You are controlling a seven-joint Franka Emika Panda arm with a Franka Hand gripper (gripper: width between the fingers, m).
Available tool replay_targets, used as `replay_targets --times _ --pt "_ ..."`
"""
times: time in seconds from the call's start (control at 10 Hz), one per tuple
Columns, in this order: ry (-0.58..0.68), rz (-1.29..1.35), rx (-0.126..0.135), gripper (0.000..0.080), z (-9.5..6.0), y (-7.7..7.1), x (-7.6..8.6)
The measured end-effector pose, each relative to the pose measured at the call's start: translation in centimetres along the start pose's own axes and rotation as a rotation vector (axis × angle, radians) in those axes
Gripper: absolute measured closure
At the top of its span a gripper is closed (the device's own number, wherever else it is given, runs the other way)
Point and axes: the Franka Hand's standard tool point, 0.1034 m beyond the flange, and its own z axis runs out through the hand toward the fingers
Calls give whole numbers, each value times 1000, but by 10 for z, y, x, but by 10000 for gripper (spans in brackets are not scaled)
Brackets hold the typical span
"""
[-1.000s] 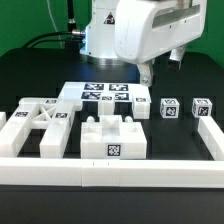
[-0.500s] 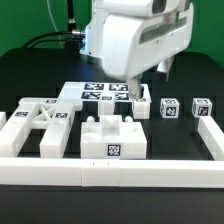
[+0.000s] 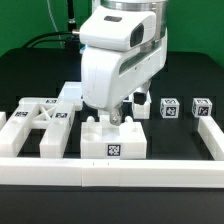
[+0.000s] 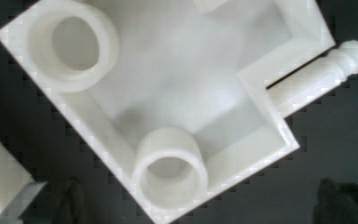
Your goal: Assemble chair
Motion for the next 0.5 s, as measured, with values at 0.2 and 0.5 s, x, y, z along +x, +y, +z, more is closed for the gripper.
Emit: replay_targets --times 0.2,0.5 --pt "-2 15 3 150 2 -1 0" --pt "-1 186 5 150 2 -2 0"
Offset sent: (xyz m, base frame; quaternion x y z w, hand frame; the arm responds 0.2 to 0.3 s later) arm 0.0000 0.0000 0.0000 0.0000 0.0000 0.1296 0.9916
